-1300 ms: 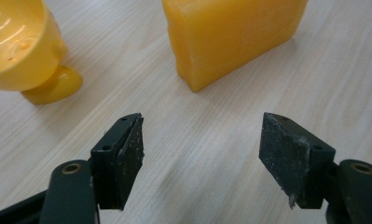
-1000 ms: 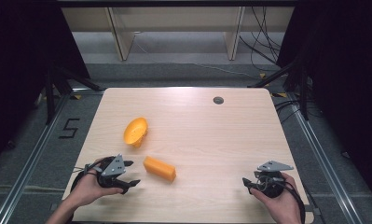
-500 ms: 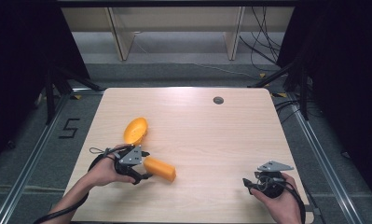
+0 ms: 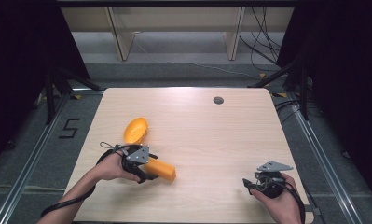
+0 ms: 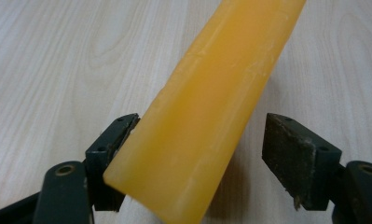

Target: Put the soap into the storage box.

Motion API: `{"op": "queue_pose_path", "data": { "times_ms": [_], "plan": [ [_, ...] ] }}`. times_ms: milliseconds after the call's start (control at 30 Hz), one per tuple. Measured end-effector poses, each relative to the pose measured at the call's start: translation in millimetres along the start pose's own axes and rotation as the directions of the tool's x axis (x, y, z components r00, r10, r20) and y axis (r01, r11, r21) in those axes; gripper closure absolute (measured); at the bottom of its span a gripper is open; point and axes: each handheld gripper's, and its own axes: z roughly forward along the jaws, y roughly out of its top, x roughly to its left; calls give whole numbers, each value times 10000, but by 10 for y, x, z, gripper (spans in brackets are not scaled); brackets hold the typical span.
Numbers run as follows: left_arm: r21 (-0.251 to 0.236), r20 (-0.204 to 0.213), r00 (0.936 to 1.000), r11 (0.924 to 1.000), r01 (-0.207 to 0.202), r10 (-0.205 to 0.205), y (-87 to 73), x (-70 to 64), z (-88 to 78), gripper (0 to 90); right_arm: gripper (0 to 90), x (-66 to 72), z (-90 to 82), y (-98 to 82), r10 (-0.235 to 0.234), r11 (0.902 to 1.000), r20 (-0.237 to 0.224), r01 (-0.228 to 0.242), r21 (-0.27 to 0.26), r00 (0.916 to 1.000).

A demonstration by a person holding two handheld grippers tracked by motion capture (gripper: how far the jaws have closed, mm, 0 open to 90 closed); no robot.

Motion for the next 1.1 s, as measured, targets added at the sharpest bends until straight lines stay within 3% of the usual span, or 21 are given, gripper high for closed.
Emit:
{"op": "queue_pose_path", "data": {
  "times_ms": [133, 200, 233, 300, 500, 533, 700, 800, 900, 933, 967, 1033, 1067, 1100],
  "plan": [
    [-71, 137, 9997, 9998, 179, -178, 17, 16, 50, 300, 455, 2, 0, 0, -10, 10000, -13, 10, 8, 10000],
    [-11, 124, 9999, 9999, -117, 117, 33, 38, 58, 305, 455, 1, 4, -1, 3, 10000, 9, -3, 29, 10000],
    [-147, 159, 9997, 9997, 188, -185, 38, 21, 81, 309, 455, 1, 5, -2, 17, 10000, 5, -17, 60, 10000],
    [-82, 172, 9998, 10000, -44, 46, 47, 31, 90, 311, 455, 0, 5, -2, 57, 10000, -9, -57, 72, 10000],
    [6, 310, 9995, 10000, 79, -79, 50, 21, 69, 342, 455, -3, 2, -3, 19, 10000, 23, -19, 44, 10000],
    [101, 411, 9991, 9999, -41, 37, 55, 24, 51, 358, 455, -2, 3, -3, 19, 10000, 21, -19, 46, 10000],
    [58, 390, 9991, 9999, 140, -143, 26, -38, 11, 484, 455, 4, 2, 0, 67, 10000, 5, -67, 69, 10000],
    [103, 227, 9993, 9995, 298, -300, 15, -102, -18, 587, 455, 0, 4, -3, 56, 10000, 11, -56, 76, 10000],
    [93, -151, 9983, 9983, 568, -567, -1, -155, -32, 598, 455, 2, 3, -2, 66, 10000, 6, -66, 71, 10000],
    [274, -1, 9971, 9968, 757, -757, 0, -163, -50, 599, 455, 3, 4, -1, 62, 10000, 4, -62, 69, 10000],
    [-26, -389, 9952, 9960, 897, -897, -11, -194, -27, 599, 455, 5, 4, -1, 54, 10000, 18, -55, 77, 10000],
    [239, -278, 9957, 9957, 892, -885, -5, -202, -56, 600, 455, 3, 6, -1, 4, 10000, 26, -4, 51, 10000],
    [24, -666, 9931, 9953, 971, -968, -12, -234, -41, 600, 455, 4, 6, -2, 5, 10000, 21, -5, 45, 10000],
    [13, -734, 9920, 9947, 1027, -1023, -11, -250, -41, 600, 455, 4, 4, -3, 4, 10000, 39, -4, 10, 10000]
  ]
}}
